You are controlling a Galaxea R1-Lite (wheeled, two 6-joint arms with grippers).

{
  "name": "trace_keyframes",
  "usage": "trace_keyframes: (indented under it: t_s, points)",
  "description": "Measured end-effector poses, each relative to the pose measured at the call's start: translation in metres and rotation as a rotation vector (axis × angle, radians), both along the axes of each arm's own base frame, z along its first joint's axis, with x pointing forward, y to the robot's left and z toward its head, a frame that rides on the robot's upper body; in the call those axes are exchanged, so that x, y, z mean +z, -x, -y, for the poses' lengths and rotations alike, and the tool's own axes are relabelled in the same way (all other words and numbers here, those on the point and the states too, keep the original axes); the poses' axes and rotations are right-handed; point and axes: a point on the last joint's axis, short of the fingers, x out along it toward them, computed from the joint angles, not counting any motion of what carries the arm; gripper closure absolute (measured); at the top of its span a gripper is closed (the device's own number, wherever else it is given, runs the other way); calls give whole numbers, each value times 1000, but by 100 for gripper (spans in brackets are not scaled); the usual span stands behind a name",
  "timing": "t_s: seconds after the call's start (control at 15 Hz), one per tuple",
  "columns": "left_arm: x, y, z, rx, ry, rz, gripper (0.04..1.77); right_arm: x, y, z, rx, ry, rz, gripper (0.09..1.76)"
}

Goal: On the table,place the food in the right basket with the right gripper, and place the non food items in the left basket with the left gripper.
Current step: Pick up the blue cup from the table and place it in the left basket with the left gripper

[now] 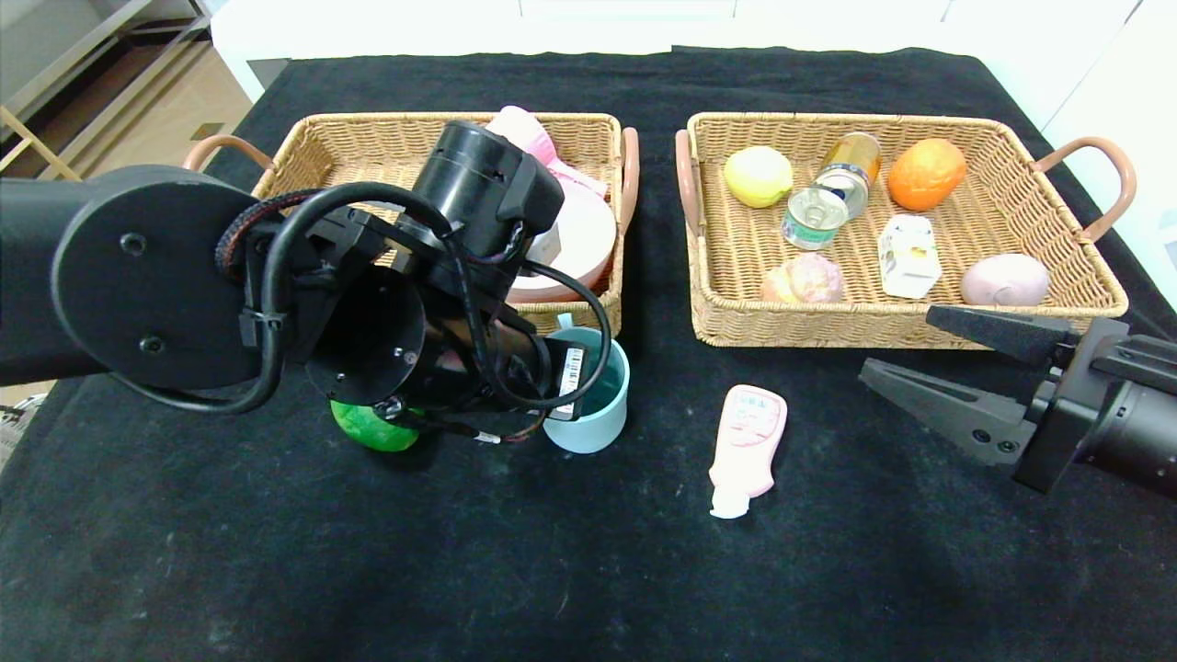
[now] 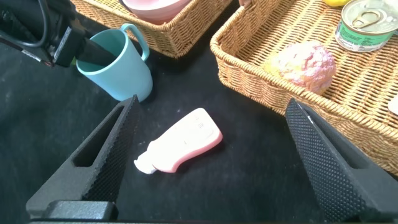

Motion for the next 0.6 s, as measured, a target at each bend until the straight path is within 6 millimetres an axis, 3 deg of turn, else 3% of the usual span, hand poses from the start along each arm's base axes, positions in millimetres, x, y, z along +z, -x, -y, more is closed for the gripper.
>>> trace_keyframes:
  t_s: [0.07, 0.13, 0.6]
  points:
    - [0, 0, 0, 0, -1, -1, 109, 0, 0, 0, 0, 0, 0, 14]
    - [-1, 0, 0, 1, -1, -3, 166, 0, 1, 0, 0, -1, 2, 14]
    - [-3, -1, -1, 5, -8, -9, 163, 1, 2, 1, 0, -2, 6, 14]
